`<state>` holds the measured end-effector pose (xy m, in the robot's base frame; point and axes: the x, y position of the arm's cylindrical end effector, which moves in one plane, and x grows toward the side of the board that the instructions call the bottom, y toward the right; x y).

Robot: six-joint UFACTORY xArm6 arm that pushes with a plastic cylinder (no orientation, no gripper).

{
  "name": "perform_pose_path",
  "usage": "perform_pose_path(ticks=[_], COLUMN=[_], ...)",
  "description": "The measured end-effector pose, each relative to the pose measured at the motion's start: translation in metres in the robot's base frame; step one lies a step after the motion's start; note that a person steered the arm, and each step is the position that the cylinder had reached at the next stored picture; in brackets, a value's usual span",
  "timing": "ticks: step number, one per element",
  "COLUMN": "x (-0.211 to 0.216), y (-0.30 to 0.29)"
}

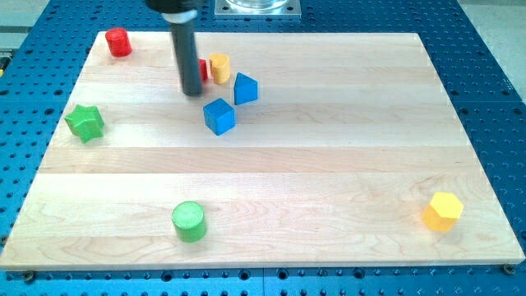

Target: Move the red star diagonal to the blue triangle

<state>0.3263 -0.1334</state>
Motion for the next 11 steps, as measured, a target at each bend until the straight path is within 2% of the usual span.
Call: perform_pose_path(ticks=[1,2,3,4,5,6,7,8,11], x=[-0.049,-0.069,-0.079,-0.08,-0.08,-0.08,-0.104,-0.11,-0.113], y=[0.0,-0.004,-0.054,0.043,0.111,0.082,0.063,0.11,0.121])
